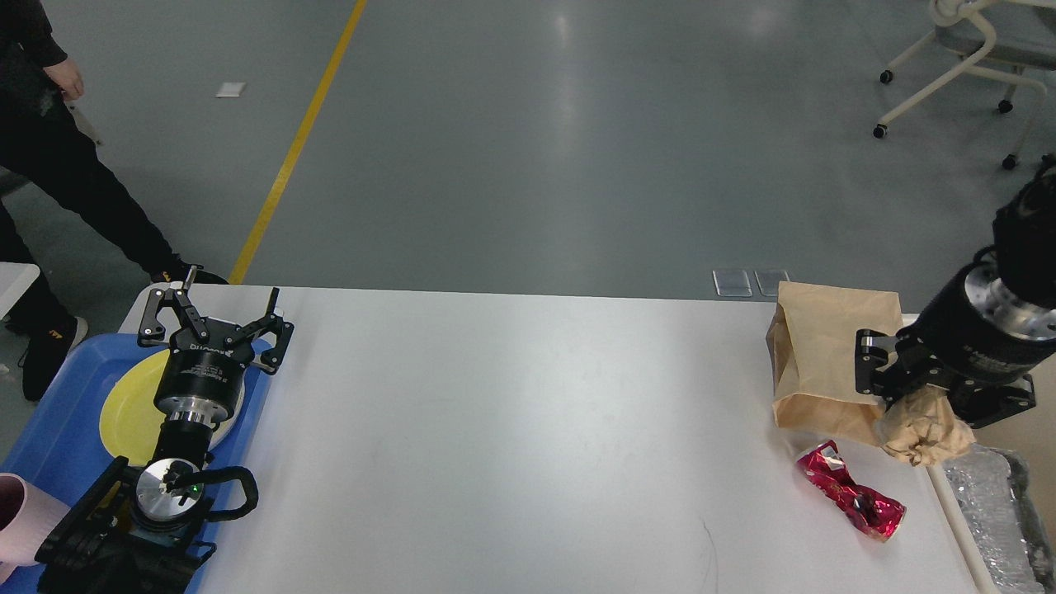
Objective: Tidy desktop
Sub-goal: 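Lift the bread roll and drop it into the white bin, then raise the right gripper out of the bin and over the brown bag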
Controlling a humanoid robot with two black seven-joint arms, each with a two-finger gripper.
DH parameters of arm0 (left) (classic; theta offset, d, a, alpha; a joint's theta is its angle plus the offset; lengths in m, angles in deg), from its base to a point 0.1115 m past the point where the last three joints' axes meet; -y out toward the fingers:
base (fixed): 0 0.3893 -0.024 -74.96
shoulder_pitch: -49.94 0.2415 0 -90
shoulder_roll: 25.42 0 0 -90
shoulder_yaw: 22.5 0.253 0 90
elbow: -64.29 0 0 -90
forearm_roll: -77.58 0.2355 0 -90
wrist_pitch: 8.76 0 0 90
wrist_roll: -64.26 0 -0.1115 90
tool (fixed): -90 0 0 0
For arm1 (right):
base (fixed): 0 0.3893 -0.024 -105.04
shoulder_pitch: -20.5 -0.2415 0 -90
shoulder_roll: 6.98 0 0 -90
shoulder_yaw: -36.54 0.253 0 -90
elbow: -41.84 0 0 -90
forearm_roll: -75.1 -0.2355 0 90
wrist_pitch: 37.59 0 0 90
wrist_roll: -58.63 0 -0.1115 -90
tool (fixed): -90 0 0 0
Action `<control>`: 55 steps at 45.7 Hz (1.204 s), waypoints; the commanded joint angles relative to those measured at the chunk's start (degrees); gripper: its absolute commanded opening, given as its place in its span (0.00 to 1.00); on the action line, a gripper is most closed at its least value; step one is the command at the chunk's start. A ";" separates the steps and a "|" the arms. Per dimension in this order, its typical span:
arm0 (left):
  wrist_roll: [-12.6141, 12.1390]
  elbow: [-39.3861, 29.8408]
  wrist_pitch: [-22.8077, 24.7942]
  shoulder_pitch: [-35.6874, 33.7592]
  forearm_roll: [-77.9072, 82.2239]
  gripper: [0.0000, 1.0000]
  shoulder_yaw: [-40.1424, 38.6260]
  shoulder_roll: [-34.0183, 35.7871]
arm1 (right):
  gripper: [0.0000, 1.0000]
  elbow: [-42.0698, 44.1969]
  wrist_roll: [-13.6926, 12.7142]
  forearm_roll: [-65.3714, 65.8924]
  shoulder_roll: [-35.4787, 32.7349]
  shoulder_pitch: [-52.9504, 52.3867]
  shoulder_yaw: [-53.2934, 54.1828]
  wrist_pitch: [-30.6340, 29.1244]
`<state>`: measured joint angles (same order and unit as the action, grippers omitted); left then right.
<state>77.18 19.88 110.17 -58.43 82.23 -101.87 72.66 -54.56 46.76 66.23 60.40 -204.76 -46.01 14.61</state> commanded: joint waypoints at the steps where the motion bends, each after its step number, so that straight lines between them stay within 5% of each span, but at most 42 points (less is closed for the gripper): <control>1: 0.00 0.02 -0.01 0.00 0.00 0.96 0.00 0.01 | 0.00 -3.60 0.17 -0.28 1.69 -10.19 -2.17 -4.03; 9: 0.00 0.02 -0.01 0.00 0.00 0.96 0.00 0.01 | 0.00 -3.60 0.26 -4.58 4.33 -16.36 -3.49 -7.72; 19: 0.00 0.02 -0.01 0.00 0.00 0.96 0.00 0.01 | 0.00 -3.27 0.26 -4.67 3.28 -16.01 -6.91 -4.39; 27: 0.00 -0.06 -0.01 0.00 0.00 0.96 0.00 0.01 | 0.00 1.73 0.26 -3.09 -4.44 -10.74 -11.40 -1.66; 38: 0.00 0.02 -0.01 0.00 0.00 0.96 0.00 -0.07 | 0.00 19.66 0.26 3.68 -18.51 10.86 -11.06 3.96; 55: 0.00 -0.06 -0.01 0.00 0.00 0.96 0.00 0.01 | 0.00 47.60 0.43 3.77 -21.69 58.93 15.30 19.52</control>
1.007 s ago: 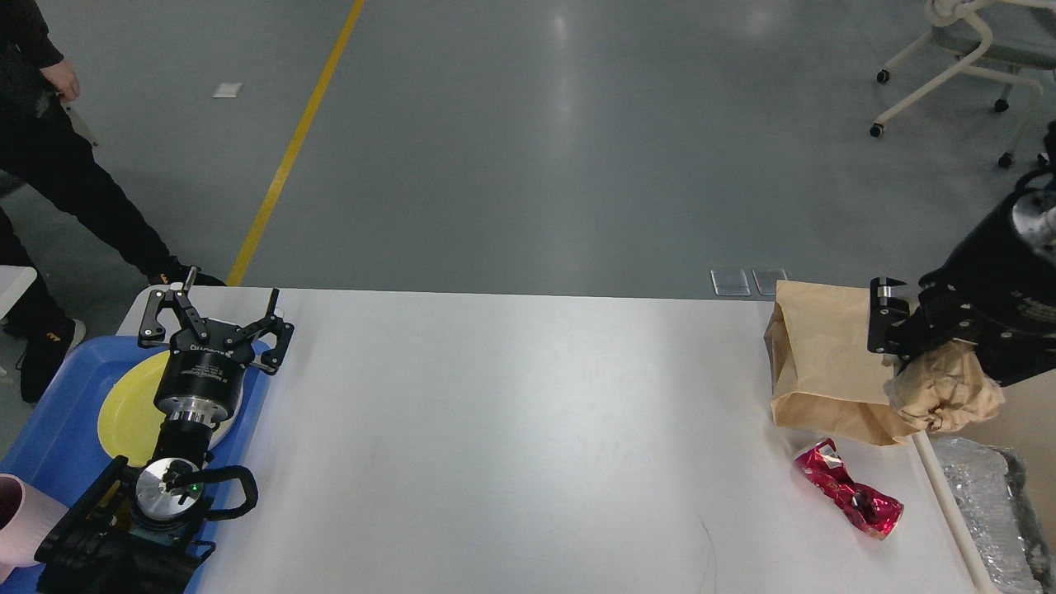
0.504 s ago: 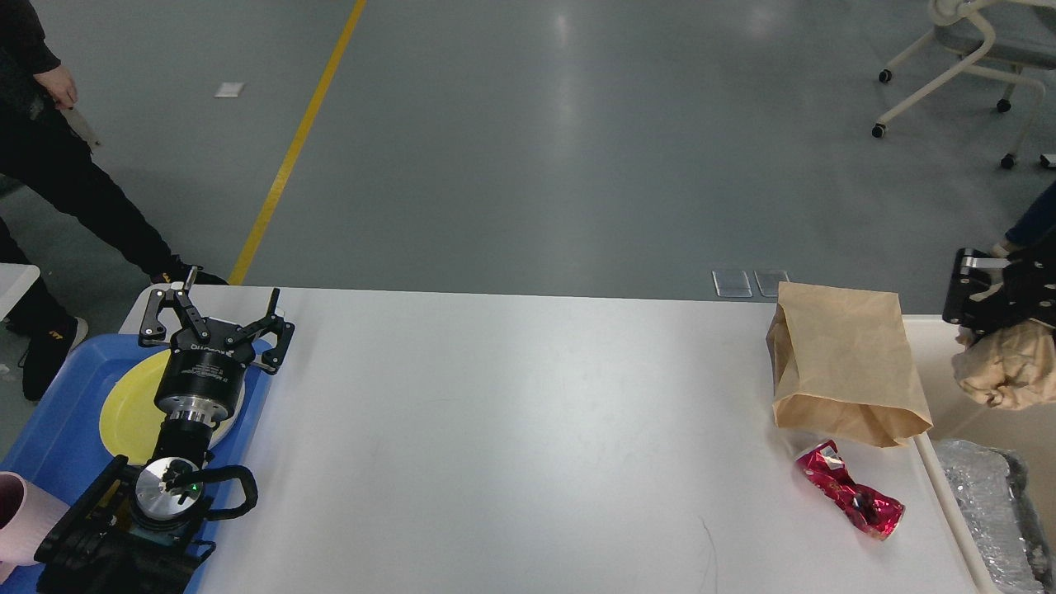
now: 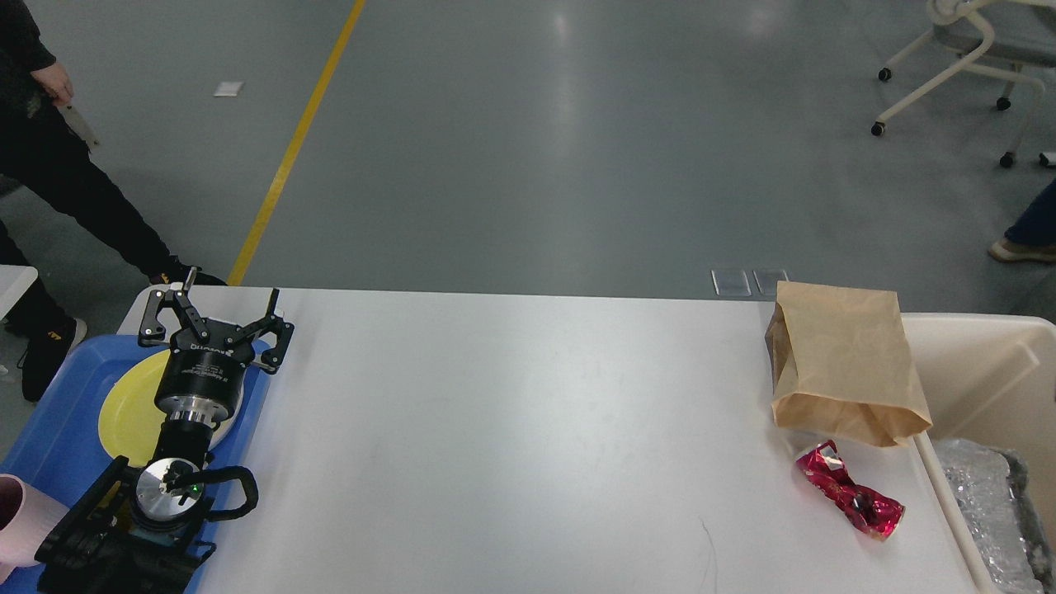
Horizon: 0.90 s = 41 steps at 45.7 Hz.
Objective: Tidy desktop
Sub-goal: 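Raise the right gripper out of the bin and over the brown bag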
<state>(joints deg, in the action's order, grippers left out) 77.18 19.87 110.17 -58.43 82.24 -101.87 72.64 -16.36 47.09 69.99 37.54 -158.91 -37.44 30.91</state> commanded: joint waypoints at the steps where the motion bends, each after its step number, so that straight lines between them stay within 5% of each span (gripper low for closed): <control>1: 0.00 0.04 -0.01 0.00 0.00 0.96 0.00 -0.05 | 0.00 11.69 0.28 0.01 2.05 16.08 8.40 4.09; 16: 0.00 -0.05 -0.01 0.00 0.00 0.96 0.00 0.03 | 0.00 51.86 0.55 -0.69 22.00 53.27 22.65 7.79; 31: 0.00 0.04 -0.01 0.00 0.00 0.96 0.00 0.03 | 0.00 55.04 0.20 -0.78 25.52 57.59 22.74 14.73; 33: 0.00 0.04 -0.01 0.00 0.00 0.96 0.00 -0.05 | 0.45 55.04 0.29 -0.78 25.35 57.68 22.74 15.52; 35: 0.00 -0.05 -0.01 0.00 0.00 0.96 0.00 -0.06 | 0.75 54.87 0.29 -0.78 25.43 57.68 22.74 16.93; 39: 0.00 -0.05 -0.01 0.00 0.00 0.96 0.00 0.03 | 1.00 54.60 0.29 -0.87 25.79 57.68 22.83 18.07; 41: 0.00 -0.05 -0.01 0.00 0.00 0.96 0.00 0.03 | 1.00 54.34 0.29 -0.87 25.70 57.42 22.83 18.08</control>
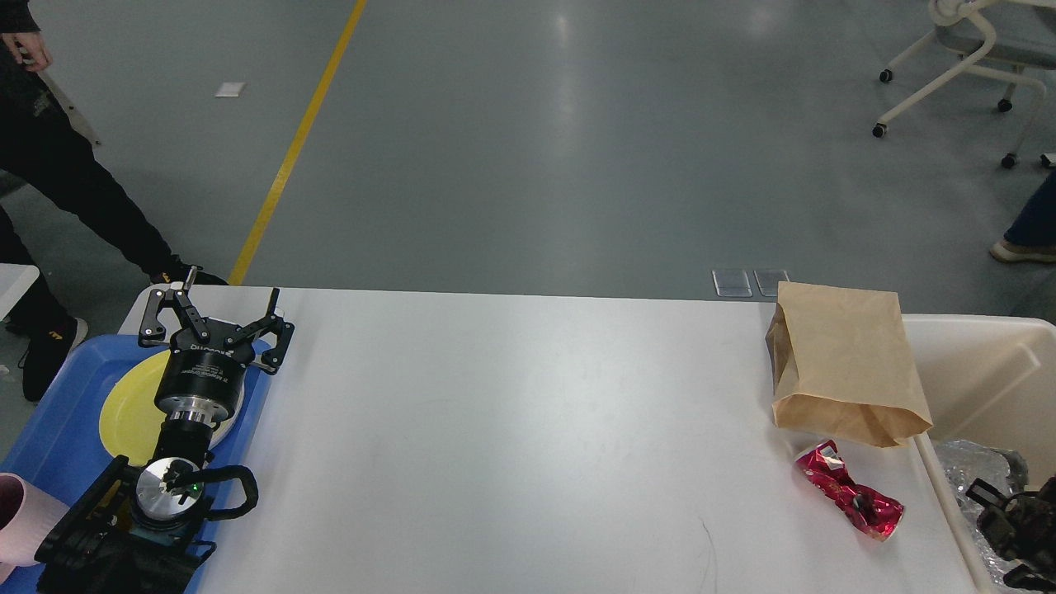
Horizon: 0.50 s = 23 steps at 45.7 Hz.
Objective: Tidy desktop
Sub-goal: 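Raise the right gripper out of the bin and over the brown bag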
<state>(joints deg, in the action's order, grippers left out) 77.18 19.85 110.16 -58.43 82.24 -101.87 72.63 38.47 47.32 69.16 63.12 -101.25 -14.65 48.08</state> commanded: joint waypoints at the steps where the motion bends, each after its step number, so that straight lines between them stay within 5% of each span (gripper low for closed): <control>1: 0.00 -0.03 -0.01 0.00 0.00 0.96 0.00 0.04 | 1.00 -0.67 0.05 -0.04 0.04 -0.33 0.12 0.91; 12: 0.00 0.06 -0.01 0.00 0.00 0.96 0.00 0.04 | 1.00 -6.81 -0.12 0.05 -2.24 -4.37 0.30 0.73; 23: 0.00 0.06 -0.01 0.00 0.00 0.96 0.00 0.04 | 1.00 -21.66 -0.91 3.91 -9.80 -15.79 -0.67 0.38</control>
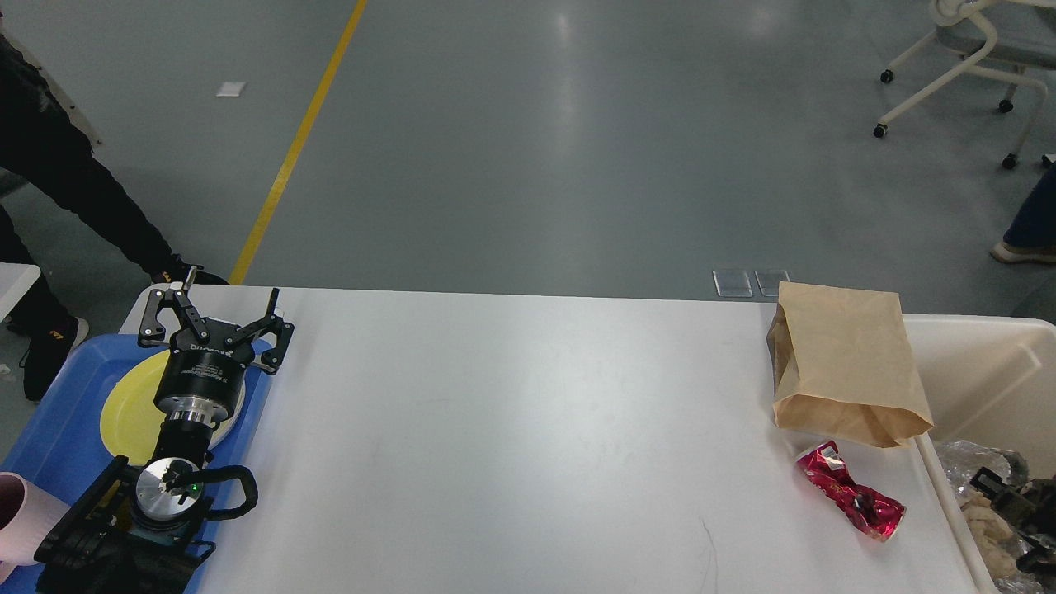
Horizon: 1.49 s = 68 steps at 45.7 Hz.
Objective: Tidy desktop
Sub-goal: 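Raise the right gripper out of the bin and over the brown bag, then lower the right gripper onto the red wrapper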
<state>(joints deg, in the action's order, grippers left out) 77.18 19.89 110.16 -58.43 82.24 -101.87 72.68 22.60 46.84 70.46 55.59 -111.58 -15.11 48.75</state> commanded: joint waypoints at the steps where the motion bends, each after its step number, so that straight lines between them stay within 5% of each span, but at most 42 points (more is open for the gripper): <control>1: 0.00 -0.07 -0.01 0.00 0.00 0.96 0.00 0.00 | 1.00 -6.84 -0.78 3.66 -2.54 -6.60 -0.21 -0.38; 10: 0.00 0.01 -0.01 0.00 0.00 0.96 0.00 0.00 | 1.00 -20.72 -7.11 10.17 -6.05 -20.13 -4.59 -4.51; 22: 0.00 0.01 -0.01 0.00 0.00 0.96 0.00 0.00 | 1.00 -39.80 -7.29 9.56 -3.95 -47.11 -18.39 -7.50; 40: 0.00 0.01 -0.01 0.00 0.00 0.96 0.00 0.00 | 1.00 -64.42 -7.38 2.89 6.07 -84.12 -23.15 -31.31; 48: 0.00 0.01 -0.01 0.00 0.00 0.96 0.00 0.00 | 1.00 -71.53 -7.12 -0.11 6.51 -96.60 -23.41 -37.12; 58: 0.00 0.01 -0.01 0.00 0.00 0.96 0.00 0.00 | 0.99 -75.94 -5.10 -3.01 11.17 -104.17 -25.34 -37.82; 64: 0.00 0.01 -0.01 0.00 0.00 0.96 0.00 0.00 | 0.98 -76.02 3.42 -2.66 11.08 -104.26 -26.22 -37.30; 68: 0.00 0.01 -0.01 0.00 0.00 0.96 0.00 0.00 | 0.98 -76.02 6.59 -2.22 10.91 -104.17 -26.66 -37.38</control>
<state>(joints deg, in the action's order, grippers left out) 77.18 19.91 110.16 -58.43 82.24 -101.87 72.67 -53.36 48.87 67.72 66.71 -215.74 -41.22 11.42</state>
